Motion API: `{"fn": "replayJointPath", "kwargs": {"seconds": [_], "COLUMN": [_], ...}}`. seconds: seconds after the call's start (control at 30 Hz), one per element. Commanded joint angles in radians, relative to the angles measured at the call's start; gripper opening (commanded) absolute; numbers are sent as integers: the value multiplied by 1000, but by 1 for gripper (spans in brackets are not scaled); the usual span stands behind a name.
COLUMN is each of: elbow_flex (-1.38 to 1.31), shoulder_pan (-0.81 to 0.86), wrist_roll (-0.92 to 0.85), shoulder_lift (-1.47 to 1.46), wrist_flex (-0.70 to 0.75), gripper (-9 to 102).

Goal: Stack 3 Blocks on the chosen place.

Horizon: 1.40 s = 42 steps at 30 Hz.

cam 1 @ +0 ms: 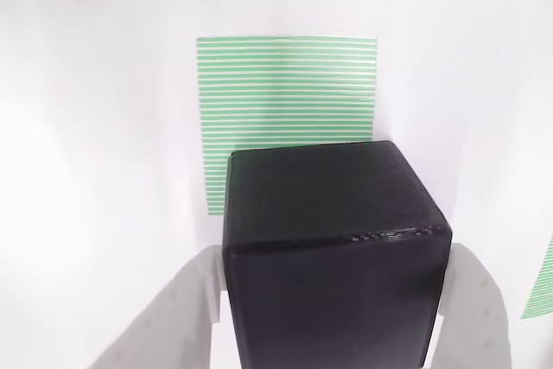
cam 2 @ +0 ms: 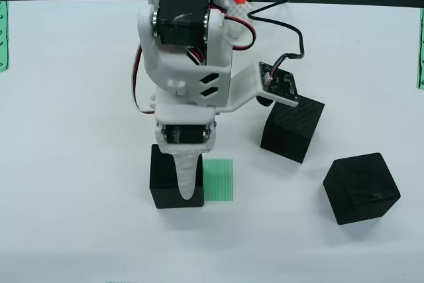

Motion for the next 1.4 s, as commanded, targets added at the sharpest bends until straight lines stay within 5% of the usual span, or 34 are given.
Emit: {"fn": "replayJointPath", "kwargs": {"seconds": [0.0,1.37], "elbow_flex": [25,60], "shoulder_pan": [-25,-114], "wrist_roll": [34,163], "shoulder_lift": [89,94], "wrist_flex": [-6,-40], "gripper": [18,20]}}
